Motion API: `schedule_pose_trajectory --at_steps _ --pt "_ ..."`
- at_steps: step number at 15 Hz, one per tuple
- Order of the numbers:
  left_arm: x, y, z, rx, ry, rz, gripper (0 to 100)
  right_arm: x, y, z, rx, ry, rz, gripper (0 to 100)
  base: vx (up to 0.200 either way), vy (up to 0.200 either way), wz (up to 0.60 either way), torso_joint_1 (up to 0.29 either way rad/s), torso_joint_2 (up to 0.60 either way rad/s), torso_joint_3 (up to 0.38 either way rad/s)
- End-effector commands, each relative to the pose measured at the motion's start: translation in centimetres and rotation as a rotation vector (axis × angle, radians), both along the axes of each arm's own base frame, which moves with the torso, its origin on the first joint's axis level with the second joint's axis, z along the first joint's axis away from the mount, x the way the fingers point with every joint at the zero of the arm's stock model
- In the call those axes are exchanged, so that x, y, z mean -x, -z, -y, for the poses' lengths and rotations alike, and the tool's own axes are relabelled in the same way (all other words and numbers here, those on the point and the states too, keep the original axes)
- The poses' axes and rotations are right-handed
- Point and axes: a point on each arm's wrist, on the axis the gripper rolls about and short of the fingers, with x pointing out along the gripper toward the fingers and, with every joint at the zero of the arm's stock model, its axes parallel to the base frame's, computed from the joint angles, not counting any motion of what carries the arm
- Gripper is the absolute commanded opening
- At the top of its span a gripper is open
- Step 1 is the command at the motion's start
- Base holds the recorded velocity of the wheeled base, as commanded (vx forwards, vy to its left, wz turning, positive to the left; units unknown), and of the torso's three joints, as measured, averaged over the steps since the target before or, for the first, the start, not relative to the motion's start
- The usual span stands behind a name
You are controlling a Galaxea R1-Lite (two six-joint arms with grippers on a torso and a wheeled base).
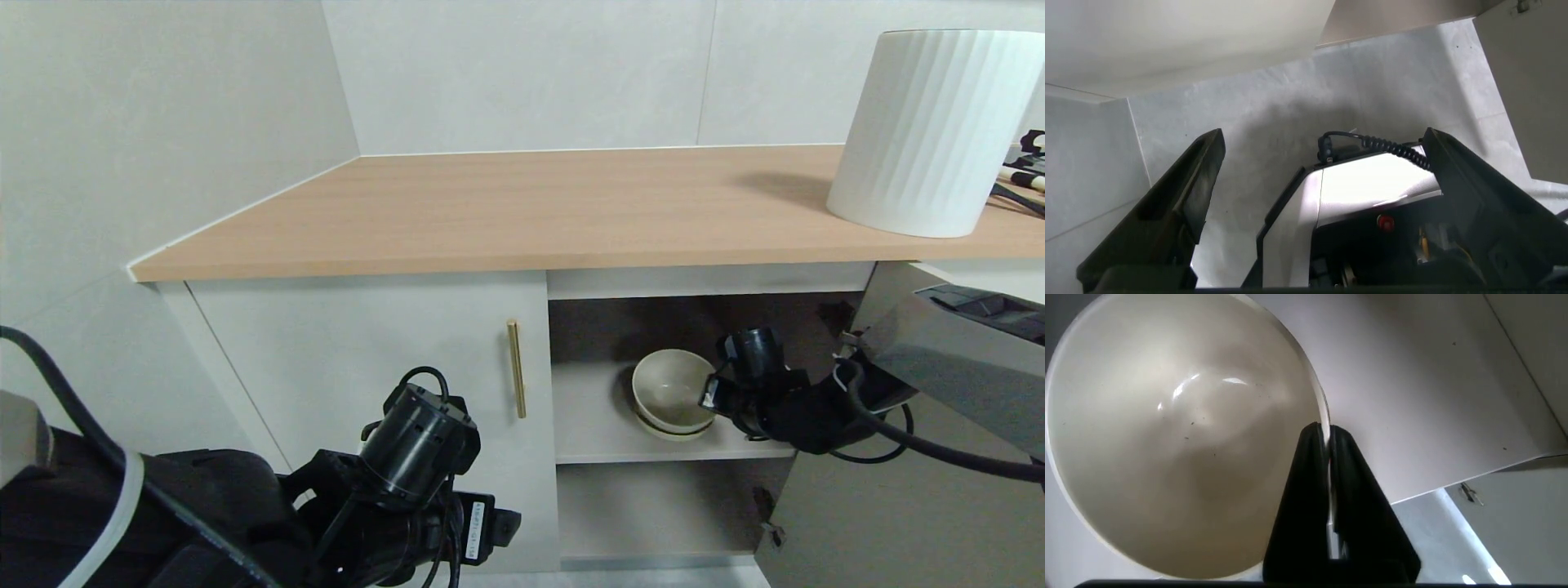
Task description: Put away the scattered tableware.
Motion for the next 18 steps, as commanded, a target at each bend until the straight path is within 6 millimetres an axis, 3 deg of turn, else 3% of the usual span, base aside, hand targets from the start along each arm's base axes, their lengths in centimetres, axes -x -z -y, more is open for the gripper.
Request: schedule_pose_trajectory --at_steps 1,7,10,13,15,16,18 --pt "0.0 0.0 0.0 0.001 -0.001 0.001 100 0.0 0.1 0.0 0.001 -0.002 -0.002 100 0.0 0.0 0.0 0.0 0.0 0.0" --pt "0.0 -0.1 0.0 0.002 -0.001 0.002 100 0.1 0.0 -0.1 0.0 -0.004 -0.004 100 0.0 0.0 0.0 0.0 0.0 0.0" --pt "0.2 0.2 -0.2 -0.005 -0.001 -0.006 100 1.1 -1.1 0.1 -0.001 -0.017 -0.006 100 0.0 0.0 0.0 0.0 0.0 0.0" --pt "0.5 -1.1 -0.5 0.026 -0.001 0.028 100 4.0 -3.8 0.6 0.07 -0.119 -0.022 100 0.0 0.0 0.0 0.0 0.0 0.0" --pt "0.7 -2.8 -1.6 0.065 -0.024 0.071 100 8.0 -6.0 0.9 0.061 -0.263 -0.064 100 0.0 0.0 0.0 0.0 0.0 0.0" --pt "0.8 -3.0 -2.0 0.07 -0.03 0.078 100 8.7 -6.3 0.9 0.05 -0.285 -0.07 100 0.0 0.0 0.0 0.0 0.0 0.0" --pt "2.2 -5.3 -3.8 0.123 -0.047 0.15 100 12.7 -7.8 1.5 0.032 -0.335 -0.067 100 0.0 0.0 0.0 0.0 0.0 0.0"
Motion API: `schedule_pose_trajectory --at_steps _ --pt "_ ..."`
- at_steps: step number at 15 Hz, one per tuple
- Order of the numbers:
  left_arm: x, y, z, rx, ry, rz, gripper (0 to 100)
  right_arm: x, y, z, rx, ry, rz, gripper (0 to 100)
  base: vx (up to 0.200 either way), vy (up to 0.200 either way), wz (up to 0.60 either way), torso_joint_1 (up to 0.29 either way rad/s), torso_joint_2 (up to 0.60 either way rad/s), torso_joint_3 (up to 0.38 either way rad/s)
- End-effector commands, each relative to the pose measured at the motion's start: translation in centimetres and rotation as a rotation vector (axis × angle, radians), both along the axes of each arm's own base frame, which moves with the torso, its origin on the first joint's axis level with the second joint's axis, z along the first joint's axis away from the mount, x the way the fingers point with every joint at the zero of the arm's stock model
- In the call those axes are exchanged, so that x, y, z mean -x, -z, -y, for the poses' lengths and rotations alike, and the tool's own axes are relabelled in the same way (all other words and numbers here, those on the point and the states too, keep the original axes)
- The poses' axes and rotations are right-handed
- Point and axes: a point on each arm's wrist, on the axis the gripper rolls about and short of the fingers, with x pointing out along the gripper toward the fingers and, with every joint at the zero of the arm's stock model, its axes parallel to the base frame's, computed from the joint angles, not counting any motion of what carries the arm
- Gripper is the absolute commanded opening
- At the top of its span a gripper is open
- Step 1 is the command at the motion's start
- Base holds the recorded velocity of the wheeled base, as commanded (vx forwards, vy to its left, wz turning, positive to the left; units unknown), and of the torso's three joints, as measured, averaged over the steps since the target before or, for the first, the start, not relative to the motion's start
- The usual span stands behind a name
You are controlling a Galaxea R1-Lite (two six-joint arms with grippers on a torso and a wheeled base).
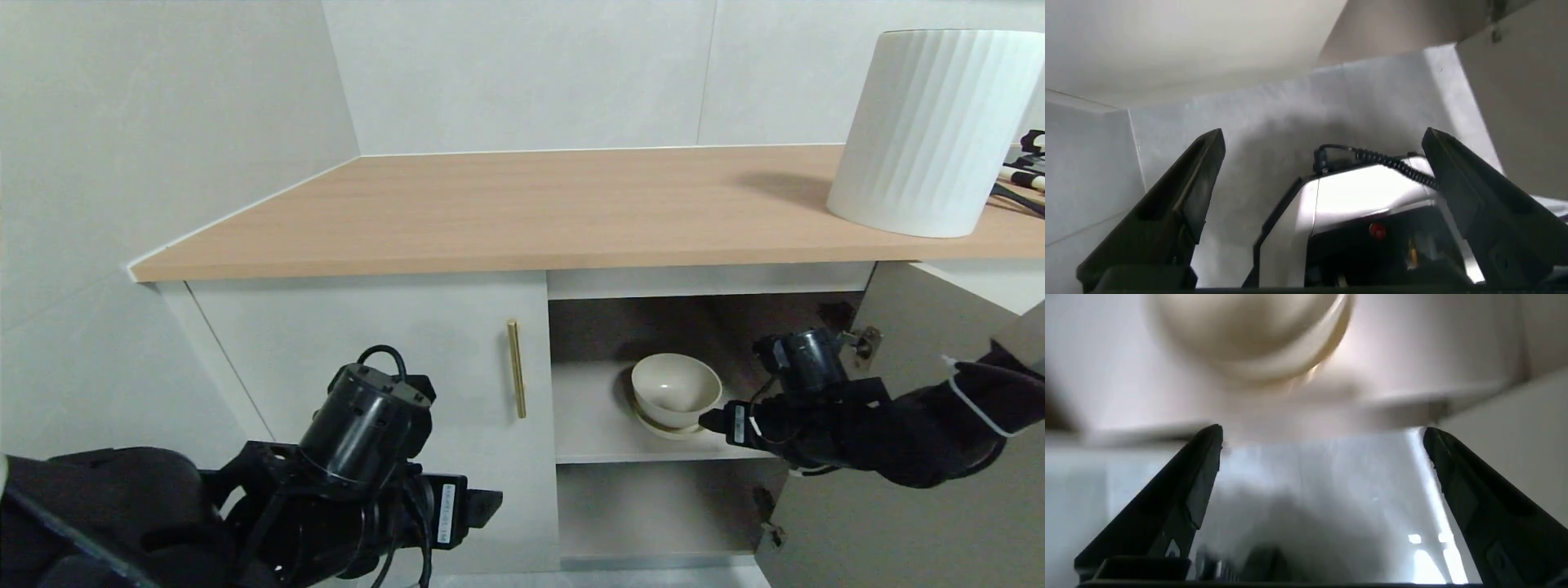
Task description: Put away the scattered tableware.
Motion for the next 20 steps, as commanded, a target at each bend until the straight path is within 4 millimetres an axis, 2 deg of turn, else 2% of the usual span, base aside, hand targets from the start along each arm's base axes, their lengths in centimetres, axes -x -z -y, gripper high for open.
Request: schedule_pose_trajectory --at_steps 1,4,5,7,9,11,20 --pt "2.0 -3.5 -2.2 0.083 -0.015 0.111 100 5.3 -3.5 1.0 -0.034 -0.054 0.052 100 0.0 0.0 0.0 0.0 0.0 0.0" --pt "3.3 -4.1 -4.3 0.118 -0.012 0.127 100 8.9 -6.0 2.4 -0.044 -0.061 0.077 100 0.0 0.0 0.0 0.0 0.0 0.0" --pt "4.2 -4.8 -5.3 0.178 0.02 0.132 100 11.0 -8.0 3.1 -0.049 -0.07 0.087 100 0.0 0.0 0.0 0.0 0.0 0.0" --pt "3.7 -4.7 -6.6 0.188 -0.019 0.127 100 12.9 -9.9 3.5 -0.063 -0.096 0.088 100 0.0 0.0 0.0 0.0 0.0 0.0" --pt "3.2 -4.7 -6.8 0.158 -0.025 0.142 100 13.6 -10.1 3.5 -0.074 -0.126 0.07 100 0.0 0.0 0.0 0.0 0.0 0.0" --pt "2.9 -4.6 -6.7 0.147 -0.022 0.139 100 13.6 -9.3 3.5 -0.063 -0.128 0.038 100 0.0 0.0 0.0 0.0 0.0 0.0" --pt "2.4 -3.6 -6.4 0.127 -0.022 0.092 100 13.8 -9.2 3.1 -0.063 -0.147 0.034 100 0.0 0.0 0.0 0.0 0.0 0.0"
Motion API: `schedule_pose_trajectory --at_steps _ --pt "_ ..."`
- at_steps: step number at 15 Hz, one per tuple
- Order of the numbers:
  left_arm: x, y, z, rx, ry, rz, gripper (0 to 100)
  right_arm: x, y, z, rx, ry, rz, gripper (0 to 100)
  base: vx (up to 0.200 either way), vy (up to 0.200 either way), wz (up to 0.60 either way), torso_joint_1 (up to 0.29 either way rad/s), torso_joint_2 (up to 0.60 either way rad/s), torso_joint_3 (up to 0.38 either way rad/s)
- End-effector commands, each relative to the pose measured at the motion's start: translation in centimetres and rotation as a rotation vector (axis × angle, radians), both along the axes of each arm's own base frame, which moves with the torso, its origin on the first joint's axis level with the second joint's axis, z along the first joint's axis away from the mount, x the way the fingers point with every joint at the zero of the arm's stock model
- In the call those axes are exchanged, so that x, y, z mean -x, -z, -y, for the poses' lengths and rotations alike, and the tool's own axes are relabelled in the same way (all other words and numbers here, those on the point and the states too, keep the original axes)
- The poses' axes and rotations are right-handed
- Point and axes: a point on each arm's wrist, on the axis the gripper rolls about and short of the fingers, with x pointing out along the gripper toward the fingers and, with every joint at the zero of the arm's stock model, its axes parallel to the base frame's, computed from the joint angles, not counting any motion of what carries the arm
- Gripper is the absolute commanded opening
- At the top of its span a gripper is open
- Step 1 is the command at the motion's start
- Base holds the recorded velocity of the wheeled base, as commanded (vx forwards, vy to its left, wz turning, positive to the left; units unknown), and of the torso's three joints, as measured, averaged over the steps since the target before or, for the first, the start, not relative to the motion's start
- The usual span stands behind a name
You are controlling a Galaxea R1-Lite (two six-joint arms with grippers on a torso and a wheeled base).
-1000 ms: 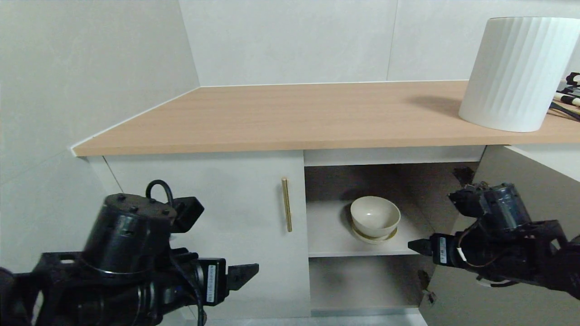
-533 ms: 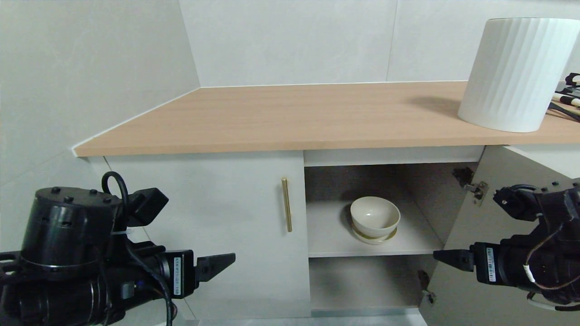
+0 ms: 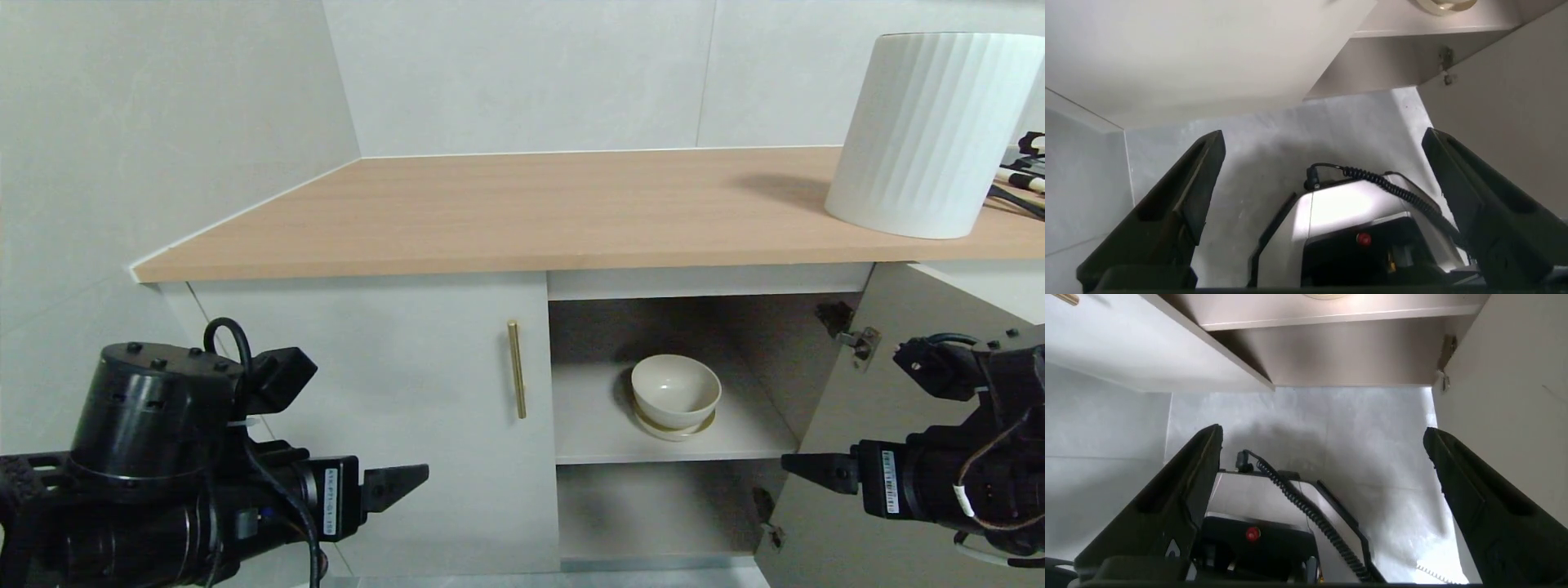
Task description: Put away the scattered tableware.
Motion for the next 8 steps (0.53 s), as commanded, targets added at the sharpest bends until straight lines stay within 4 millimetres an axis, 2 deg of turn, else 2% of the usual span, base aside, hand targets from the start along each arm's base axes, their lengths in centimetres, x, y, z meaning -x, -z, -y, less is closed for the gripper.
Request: schedule_pose_trajectory --at_steps 1,3,8 --pt "-0.14 0.21 0.11 -0.005 0.001 -0.009 100 -0.03 0.05 -0.03 0.001 0.0 -0.002 100 0.0 0.0 0.0 0.0 0.0 0.0" --pt "-0.21 0.42 0.15 -0.01 0.001 -0.019 100 -0.04 0.12 -0.04 0.003 -0.001 -0.004 100 0.0 0.0 0.0 0.0 0.0 0.0" --pt "-0.29 0.58 0.15 -0.013 -0.001 -0.025 100 -0.12 0.48 -0.08 0.011 -0.001 -0.019 100 -0.2 0.0 0.0 0.002 0.0 0.001"
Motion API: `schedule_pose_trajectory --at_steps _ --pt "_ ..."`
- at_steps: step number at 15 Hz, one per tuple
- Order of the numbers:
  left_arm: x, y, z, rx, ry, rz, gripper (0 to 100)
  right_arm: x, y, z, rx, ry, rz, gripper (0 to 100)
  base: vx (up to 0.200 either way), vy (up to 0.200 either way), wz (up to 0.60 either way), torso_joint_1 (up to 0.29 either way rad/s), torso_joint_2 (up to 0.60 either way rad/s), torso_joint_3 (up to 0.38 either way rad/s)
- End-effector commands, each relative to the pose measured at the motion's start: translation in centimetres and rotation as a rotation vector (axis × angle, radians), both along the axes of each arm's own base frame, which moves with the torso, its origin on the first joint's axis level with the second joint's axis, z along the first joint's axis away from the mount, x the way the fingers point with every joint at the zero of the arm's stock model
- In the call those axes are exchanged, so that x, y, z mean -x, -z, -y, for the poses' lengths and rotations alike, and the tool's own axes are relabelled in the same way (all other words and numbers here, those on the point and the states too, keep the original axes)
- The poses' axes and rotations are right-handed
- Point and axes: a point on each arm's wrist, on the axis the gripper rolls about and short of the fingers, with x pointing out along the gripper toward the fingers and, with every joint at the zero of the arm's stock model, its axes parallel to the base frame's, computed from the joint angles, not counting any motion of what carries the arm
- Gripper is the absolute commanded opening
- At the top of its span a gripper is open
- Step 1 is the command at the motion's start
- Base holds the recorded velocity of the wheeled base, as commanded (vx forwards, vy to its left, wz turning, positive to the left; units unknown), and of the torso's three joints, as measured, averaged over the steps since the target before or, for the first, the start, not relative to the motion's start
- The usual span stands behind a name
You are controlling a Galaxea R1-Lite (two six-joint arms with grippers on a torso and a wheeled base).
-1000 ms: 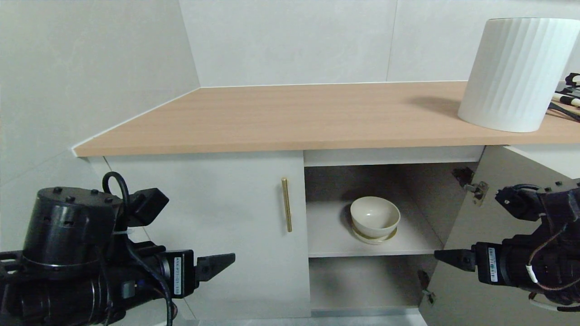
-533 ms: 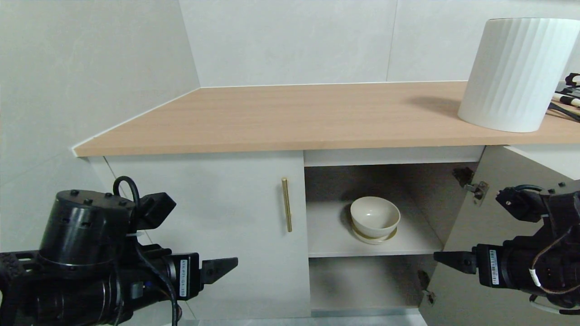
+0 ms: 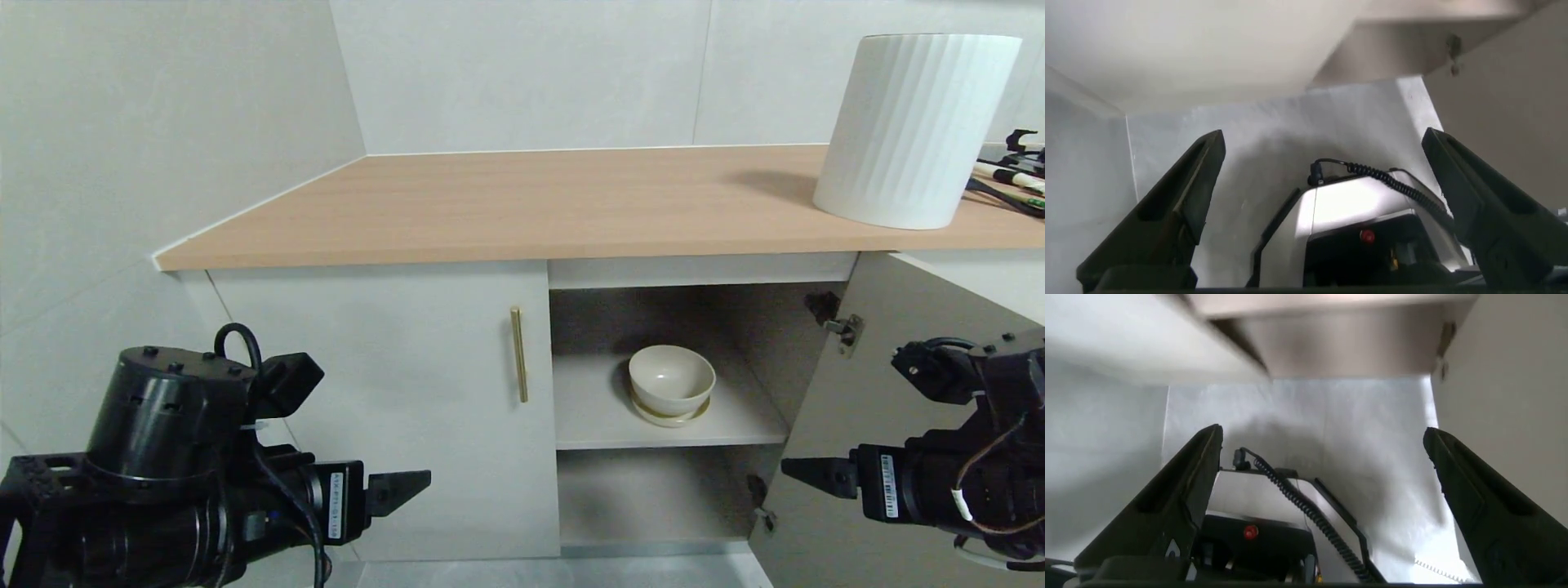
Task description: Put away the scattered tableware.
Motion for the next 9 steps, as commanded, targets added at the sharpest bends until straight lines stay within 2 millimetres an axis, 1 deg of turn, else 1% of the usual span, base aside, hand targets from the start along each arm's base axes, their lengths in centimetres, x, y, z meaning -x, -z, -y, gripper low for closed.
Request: schedule_pose_trajectory --at_steps 1,9 --pt "-0.03 0.11 0.05 -0.003 0.001 -0.005 100 -0.09 0.15 -0.05 0.003 0.0 -0.005 100 -0.2 0.0 0.0 -0.002 0.01 -0.002" --pt "-0.05 0.17 0.02 -0.004 0.0 -0.008 100 -0.11 0.19 -0.05 0.004 0.0 -0.008 100 -0.2 0.0 0.0 0.004 0.0 0.001"
